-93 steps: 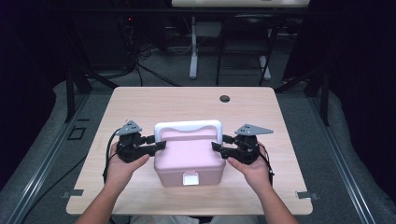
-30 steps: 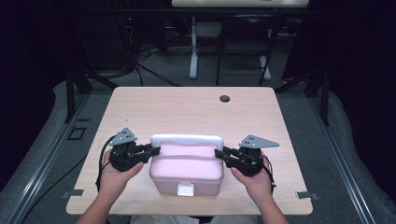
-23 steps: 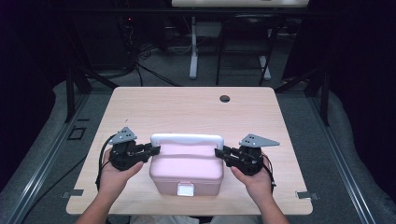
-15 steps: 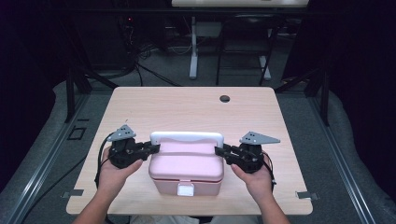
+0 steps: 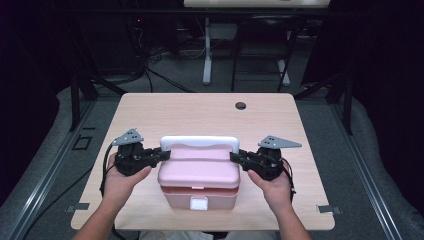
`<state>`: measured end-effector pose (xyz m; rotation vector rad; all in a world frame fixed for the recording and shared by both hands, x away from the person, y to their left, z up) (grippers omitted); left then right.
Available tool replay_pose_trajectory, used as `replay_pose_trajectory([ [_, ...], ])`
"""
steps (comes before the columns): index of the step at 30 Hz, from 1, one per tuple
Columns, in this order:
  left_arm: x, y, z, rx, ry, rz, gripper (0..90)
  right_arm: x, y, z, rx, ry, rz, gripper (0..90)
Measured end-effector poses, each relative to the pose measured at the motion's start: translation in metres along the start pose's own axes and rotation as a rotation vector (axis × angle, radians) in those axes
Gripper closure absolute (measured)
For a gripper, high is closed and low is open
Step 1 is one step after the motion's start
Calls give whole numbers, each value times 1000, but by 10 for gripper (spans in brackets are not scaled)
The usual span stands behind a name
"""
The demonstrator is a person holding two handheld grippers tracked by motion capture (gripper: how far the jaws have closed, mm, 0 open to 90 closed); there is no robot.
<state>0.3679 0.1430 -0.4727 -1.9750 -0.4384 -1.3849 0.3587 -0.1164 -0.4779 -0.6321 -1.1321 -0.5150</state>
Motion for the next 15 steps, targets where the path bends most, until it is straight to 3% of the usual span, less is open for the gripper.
replay_pose_trajectory([
  [15,3,-8,1,12,18,-17,691,3,1,-1,-8,31,11,741],
])
Point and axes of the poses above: each handheld gripper's, and its own axes: y roughly forward along the jaws, x roughly out of its top, z roughly to its left, the point moved 8 cm from there along y, roughly forward along the jaws, and after that the axes turned 11 degrees about -z, right-handed, at the moved point
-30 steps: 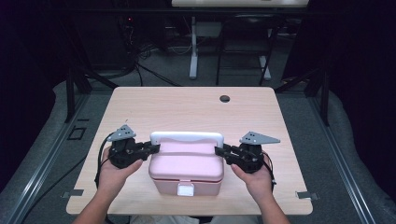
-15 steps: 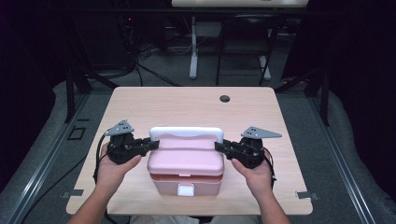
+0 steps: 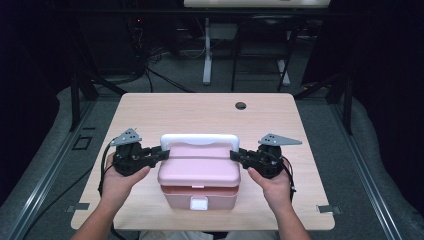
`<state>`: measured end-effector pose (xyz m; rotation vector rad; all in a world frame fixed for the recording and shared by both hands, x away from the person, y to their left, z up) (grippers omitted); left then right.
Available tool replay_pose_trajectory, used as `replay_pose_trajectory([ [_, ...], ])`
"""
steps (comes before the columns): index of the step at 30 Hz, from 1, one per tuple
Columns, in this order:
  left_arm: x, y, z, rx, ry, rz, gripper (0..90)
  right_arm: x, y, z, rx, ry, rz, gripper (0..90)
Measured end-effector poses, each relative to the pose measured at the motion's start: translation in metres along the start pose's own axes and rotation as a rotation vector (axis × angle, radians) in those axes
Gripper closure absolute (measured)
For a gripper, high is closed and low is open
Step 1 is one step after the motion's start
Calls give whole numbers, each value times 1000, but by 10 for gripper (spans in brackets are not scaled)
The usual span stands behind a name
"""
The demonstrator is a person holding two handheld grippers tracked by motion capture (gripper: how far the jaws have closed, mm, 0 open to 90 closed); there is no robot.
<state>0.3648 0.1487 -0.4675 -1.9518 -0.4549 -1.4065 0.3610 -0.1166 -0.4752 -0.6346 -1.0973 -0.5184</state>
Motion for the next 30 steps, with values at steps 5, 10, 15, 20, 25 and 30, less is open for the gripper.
replay_pose_trajectory([
  [5,0,-9,1,3,2,-15,688,0,0,0,-1,1,-2,742],
  [10,-9,-22,3,10,16,2,719,1,0,0,-2,5,-3,742],
  [15,-20,-31,3,17,19,7,805,3,0,1,-1,5,-5,742],
  [20,-32,-37,-2,6,10,13,898,5,0,1,-1,2,-4,743],
  [25,-41,-37,-7,-5,17,36,900,7,0,1,-1,-2,-4,743],
  [30,-47,-30,-16,-29,17,56,900,8,1,1,-3,1,-5,743],
])
Point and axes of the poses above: each handheld gripper's, and its own axes: y roughly forward along the jaws, x roughly out of its top, z roughly to its left, the point moved 8 cm from there along y, roughly forward along the jaws, and after that the axes turned 11 degrees about -z, right-handed, at the moved point
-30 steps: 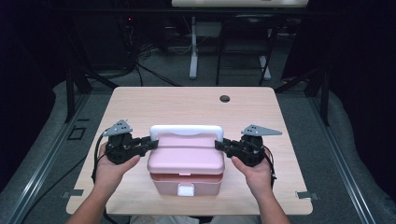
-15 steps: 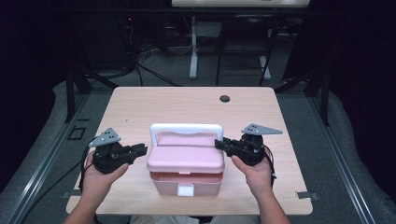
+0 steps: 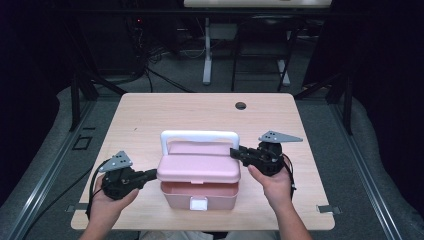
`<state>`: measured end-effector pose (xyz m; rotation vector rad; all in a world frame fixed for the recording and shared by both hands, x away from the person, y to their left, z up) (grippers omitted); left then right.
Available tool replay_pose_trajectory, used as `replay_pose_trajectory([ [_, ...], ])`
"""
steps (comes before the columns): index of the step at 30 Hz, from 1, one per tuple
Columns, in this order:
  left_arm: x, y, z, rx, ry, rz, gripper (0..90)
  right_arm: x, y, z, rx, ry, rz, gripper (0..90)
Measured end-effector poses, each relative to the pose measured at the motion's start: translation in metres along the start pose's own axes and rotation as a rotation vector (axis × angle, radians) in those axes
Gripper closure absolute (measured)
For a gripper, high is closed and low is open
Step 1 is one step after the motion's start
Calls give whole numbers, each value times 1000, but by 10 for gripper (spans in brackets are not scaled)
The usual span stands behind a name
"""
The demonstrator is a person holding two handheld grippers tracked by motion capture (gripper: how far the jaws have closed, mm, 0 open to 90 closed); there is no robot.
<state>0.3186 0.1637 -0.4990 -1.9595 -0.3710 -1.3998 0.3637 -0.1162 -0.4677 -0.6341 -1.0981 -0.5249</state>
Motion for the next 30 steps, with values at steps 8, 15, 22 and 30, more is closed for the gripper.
replay_pose_trajectory([
  [8,-2,10,-9,-26,5,15,900,1,0,-1,0,-3,2,742],
  [15,-3,15,-17,-53,12,23,900,0,0,-1,2,-2,3,742],
  [22,-2,18,-22,-65,18,28,900,-1,0,-2,5,6,3,740],
  [30,3,16,-22,-65,27,23,900,0,-4,-4,10,8,-7,676],
])
Point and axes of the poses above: each handheld gripper's, and its own axes: y roughly forward along the jaws, x roughly out of its top, z roughly to its left, the point moved 8 cm from there along y, roughly forward along the jaws, and after that the axes turned 11 degrees about -z, right-handed, at the moved point
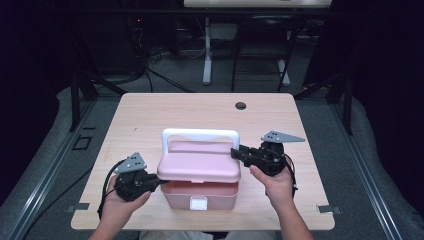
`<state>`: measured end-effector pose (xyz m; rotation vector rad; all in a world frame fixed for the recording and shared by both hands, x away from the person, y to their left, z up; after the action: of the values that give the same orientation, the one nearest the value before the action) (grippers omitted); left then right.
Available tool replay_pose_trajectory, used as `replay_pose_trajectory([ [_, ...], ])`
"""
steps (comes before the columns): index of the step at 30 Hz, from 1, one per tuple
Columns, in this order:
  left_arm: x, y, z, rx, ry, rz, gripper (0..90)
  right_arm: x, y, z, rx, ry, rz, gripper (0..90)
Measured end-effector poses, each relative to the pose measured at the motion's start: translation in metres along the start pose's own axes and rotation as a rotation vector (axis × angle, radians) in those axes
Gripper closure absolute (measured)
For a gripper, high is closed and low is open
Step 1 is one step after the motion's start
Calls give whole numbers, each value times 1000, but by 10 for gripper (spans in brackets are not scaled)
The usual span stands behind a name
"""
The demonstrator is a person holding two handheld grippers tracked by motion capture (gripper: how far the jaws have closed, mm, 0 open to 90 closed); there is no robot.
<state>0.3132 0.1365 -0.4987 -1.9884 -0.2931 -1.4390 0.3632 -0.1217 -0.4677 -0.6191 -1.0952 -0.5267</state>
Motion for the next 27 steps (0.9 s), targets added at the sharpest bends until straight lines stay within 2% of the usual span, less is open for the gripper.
replay_pose_trajectory([
  [13,10,-1,0,0,-2,-8,900,0,-21,-10,-37,-11,-28,554],
  [21,17,-2,0,2,-4,-15,900,-3,-26,-17,-92,9,-41,542],
  [27,21,-2,1,1,-8,-15,900,-5,-28,-18,-110,0,-40,539],
])
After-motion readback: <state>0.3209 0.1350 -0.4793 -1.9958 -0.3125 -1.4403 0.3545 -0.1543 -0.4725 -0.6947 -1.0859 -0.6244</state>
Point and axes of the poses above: each handheld gripper's, and its own axes: y roughly forward along the jaws, x roughly out of its top, z roughly to its left, the point moved 8 cm from there along y, roughly forward along the jaws, and after that the axes turned 11 degrees about -z, right-handed, at the moved point
